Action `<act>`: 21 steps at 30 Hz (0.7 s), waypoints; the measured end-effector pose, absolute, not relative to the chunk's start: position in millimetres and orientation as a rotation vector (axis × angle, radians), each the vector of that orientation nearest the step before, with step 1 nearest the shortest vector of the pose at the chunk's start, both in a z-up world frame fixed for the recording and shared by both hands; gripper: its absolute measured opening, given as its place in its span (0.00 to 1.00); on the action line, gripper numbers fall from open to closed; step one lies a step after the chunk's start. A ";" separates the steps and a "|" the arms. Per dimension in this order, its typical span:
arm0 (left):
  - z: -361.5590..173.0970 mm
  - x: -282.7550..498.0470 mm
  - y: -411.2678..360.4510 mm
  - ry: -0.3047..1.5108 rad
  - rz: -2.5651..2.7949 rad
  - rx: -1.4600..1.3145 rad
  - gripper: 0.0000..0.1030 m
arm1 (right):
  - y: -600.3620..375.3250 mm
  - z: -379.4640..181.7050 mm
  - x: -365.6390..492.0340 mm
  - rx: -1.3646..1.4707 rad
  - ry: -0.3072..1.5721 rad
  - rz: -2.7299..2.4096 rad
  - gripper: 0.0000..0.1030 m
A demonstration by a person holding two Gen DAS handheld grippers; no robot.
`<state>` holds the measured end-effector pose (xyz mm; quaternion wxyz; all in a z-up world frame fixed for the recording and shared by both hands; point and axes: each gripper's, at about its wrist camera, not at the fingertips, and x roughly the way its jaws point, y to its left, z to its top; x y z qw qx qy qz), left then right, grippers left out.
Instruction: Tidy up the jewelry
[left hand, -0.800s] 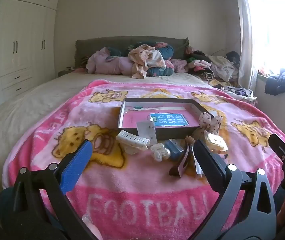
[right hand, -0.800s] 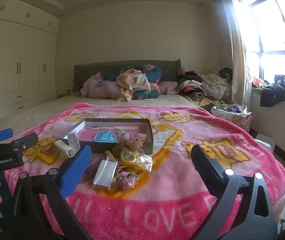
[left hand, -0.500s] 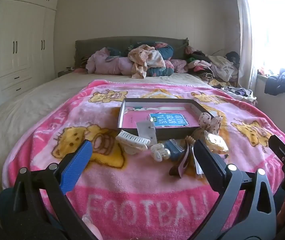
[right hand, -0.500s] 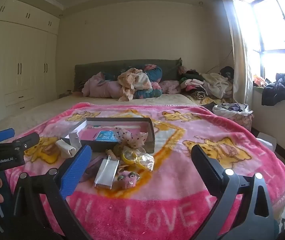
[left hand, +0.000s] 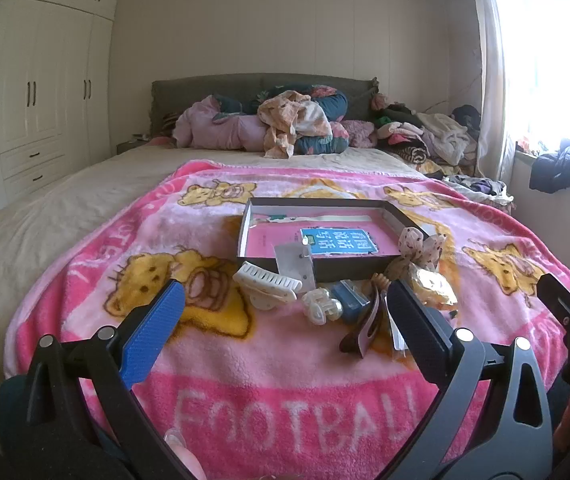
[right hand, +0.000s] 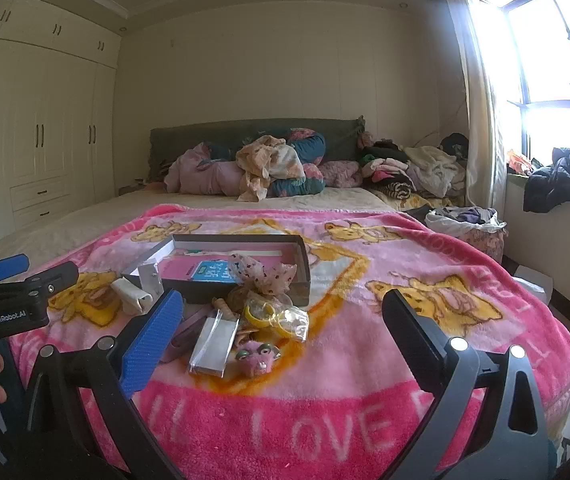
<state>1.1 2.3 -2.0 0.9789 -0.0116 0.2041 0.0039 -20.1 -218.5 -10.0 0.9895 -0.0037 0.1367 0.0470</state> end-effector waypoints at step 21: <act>-1.9 0.9 2.9 0.409 0.008 -0.025 0.90 | -216.8 -8.6 -21.4 -0.011 0.269 0.095 0.94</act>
